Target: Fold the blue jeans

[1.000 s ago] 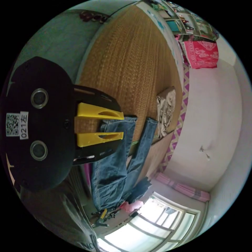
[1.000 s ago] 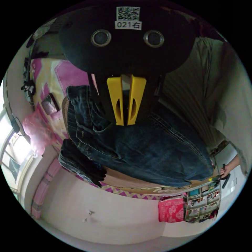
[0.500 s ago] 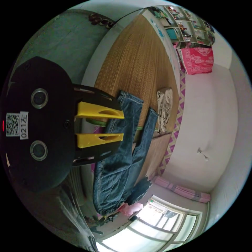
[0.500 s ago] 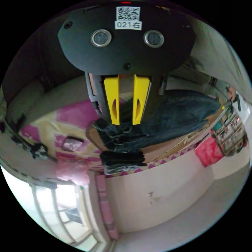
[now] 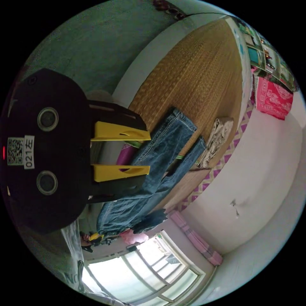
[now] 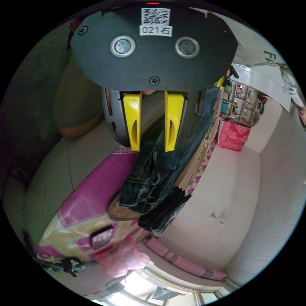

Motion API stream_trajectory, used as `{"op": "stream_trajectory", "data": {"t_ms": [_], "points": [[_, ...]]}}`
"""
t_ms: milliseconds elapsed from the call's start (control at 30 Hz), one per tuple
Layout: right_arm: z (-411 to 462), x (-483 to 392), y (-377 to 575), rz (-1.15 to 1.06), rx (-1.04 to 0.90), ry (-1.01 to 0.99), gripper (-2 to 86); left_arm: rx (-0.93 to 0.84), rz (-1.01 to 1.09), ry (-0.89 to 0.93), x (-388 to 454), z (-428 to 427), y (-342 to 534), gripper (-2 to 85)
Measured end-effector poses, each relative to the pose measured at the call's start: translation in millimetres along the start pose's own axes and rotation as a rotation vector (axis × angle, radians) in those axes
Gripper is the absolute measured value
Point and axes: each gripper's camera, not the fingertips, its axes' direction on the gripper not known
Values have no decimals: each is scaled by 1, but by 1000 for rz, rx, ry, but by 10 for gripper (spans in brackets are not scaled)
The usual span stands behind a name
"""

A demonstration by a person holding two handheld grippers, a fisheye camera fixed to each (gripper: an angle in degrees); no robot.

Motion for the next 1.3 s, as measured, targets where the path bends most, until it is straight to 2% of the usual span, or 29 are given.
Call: {"op": "stream_trajectory", "data": {"t_ms": [333, 733, 800, 933, 1033, 1167, 1300], "points": [[-23, 5, -52, 59, -17, -52, 107, 27, -155, 1, -21, 22, -18, 104], [-46, 17, -86, 166, -68, -114, 92, 3, -235, -64, -9, 65, -45, 33], [-52, 26, -87, 183, -63, -117, 58, 7, -196, -67, -4, 73, -47, 1], [-63, 28, -95, 165, -56, -203, 27, 23, -123, -42, 14, 78, -58, -8], [-72, 6, -125, 78, -63, -318, 18, 33, 27, -55, 53, 80, -88, -9], [-55, -48, -198, -66, -106, -368, 15, -19, 229, -106, 115, 108, -161, -10], [18, -78, -279, -83, -202, -346, 17, -135, 308, -160, 161, 185, -246, -10]]}}
